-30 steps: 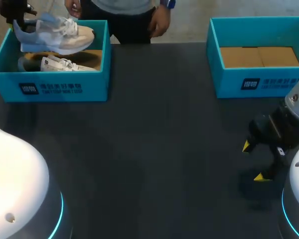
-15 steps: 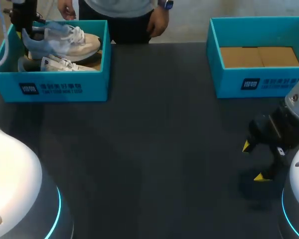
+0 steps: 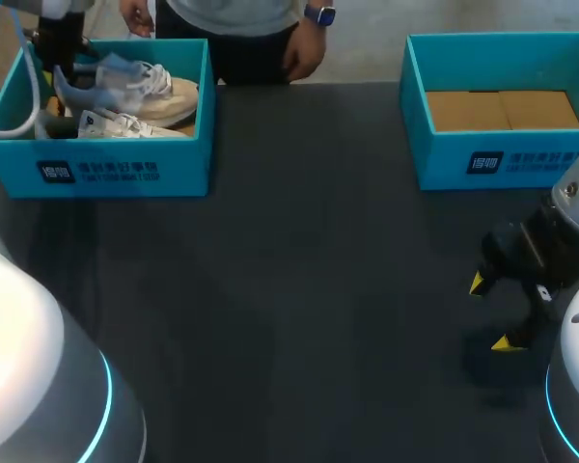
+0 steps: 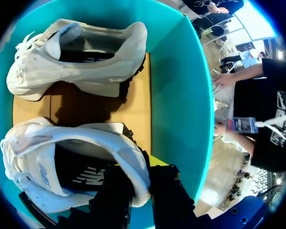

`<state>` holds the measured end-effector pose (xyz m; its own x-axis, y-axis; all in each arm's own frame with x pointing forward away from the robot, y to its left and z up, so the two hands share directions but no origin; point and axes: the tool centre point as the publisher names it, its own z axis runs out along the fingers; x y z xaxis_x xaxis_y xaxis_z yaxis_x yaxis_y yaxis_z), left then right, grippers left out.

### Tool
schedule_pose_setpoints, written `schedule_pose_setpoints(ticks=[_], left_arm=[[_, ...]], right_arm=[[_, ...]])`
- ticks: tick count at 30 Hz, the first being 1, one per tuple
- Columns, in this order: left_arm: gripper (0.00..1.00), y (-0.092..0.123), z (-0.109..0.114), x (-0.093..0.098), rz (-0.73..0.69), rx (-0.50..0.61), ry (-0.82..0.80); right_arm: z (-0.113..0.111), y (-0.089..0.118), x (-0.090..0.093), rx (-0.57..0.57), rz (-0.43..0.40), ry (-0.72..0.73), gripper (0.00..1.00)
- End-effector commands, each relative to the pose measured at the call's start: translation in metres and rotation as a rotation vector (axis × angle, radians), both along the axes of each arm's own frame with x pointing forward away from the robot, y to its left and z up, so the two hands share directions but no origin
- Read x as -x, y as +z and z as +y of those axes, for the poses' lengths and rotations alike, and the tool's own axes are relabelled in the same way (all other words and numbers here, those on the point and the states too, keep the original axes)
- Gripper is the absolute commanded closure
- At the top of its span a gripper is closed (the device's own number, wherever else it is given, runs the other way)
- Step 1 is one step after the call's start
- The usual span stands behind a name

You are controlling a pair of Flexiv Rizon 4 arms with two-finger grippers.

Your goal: Take the shoe out of the shoebox, open the shoe tongue, remove and reinsert the insole, then place the shoe into the shoebox

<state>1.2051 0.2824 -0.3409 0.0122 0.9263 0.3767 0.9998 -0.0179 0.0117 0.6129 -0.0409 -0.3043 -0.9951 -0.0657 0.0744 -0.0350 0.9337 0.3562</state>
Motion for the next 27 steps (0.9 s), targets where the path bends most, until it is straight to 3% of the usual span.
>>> schedule_pose_setpoints(ticks=[1, 6, 9, 12, 14, 19, 22, 25, 27], left_arm=[[1.00, -0.004, 0.003, -0.003, 0.003, 0.009, -0.004], [0.98, -0.007, 0.005, -0.001, 0.000, 0.020, -0.002], [0.67, -0.008, 0.006, 0.000, -0.004, 0.032, -0.002], [0.51, -0.006, 0.007, 0.001, -0.008, 0.046, -0.004], [0.33, -0.004, 0.008, 0.003, -0.021, 0.065, -0.005], [0.20, 0.004, 0.009, 0.004, -0.038, 0.105, -0.005], [0.15, 0.013, 0.009, 0.005, -0.051, 0.142, -0.005], [0.02, 0.024, 0.007, 0.008, -0.066, 0.161, -0.012], [0.00, 0.034, 0.004, 0.010, -0.077, 0.189, -0.009]], right_arm=[[0.001, -0.001, 0.001, 0.002, -0.002, -0.001, 0.00], [0.001, -0.001, 0.001, 0.002, -0.002, -0.001, 0.00], [0.001, -0.001, 0.001, 0.002, -0.002, -0.001, 0.00], [0.001, -0.001, 0.001, 0.002, -0.002, -0.001, 0.00], [0.001, -0.001, 0.001, 0.002, -0.002, -0.001, 0.00], [0.001, -0.001, 0.001, 0.002, -0.002, -0.001, 0.00], [0.001, -0.001, 0.001, 0.002, -0.002, -0.001, 0.00], [0.001, -0.001, 0.001, 0.002, -0.002, -0.001, 0.00], [0.001, -0.001, 0.001, 0.002, -0.002, -0.001, 0.00]])
